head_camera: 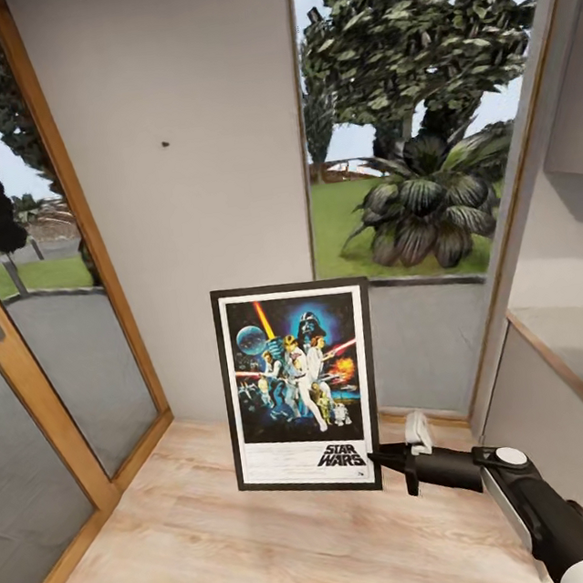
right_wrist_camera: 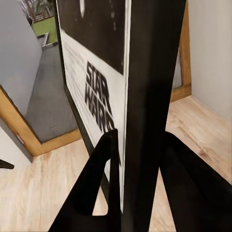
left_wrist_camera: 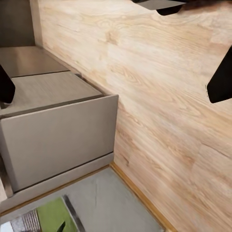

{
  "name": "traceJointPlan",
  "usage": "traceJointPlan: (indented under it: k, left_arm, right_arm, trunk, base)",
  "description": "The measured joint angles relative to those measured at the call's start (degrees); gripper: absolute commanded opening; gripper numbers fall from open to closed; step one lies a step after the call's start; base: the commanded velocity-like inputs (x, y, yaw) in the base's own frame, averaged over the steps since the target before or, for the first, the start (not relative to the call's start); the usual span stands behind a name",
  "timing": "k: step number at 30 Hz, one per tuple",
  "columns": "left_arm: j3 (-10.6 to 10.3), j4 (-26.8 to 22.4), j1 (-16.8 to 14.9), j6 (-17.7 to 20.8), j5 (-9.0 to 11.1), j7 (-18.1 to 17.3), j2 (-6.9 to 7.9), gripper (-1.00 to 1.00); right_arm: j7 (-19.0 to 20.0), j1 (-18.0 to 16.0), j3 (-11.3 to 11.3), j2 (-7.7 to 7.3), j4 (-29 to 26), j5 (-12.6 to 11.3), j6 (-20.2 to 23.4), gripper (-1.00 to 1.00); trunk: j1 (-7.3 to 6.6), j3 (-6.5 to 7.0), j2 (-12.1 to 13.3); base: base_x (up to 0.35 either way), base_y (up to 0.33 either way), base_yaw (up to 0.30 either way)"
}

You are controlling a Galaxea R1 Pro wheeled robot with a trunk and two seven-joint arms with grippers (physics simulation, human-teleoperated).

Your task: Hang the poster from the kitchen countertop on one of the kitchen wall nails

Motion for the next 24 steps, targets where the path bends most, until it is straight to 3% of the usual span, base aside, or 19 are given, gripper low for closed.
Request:
traceJointPlan:
  k: [24]
  left_arm:
    - [0.0, 0.0, 0.0, 0.0, -0.1, 0.2, -0.04, 1.0]
  right_arm:
    - [0.4, 0.0, -0.2, 0.04, 0.0, -0.1, 0.4, -1.0]
  trunk:
    - [0.0, 0.0, 0.0]
  base:
    - [0.189, 0.309, 0.0]
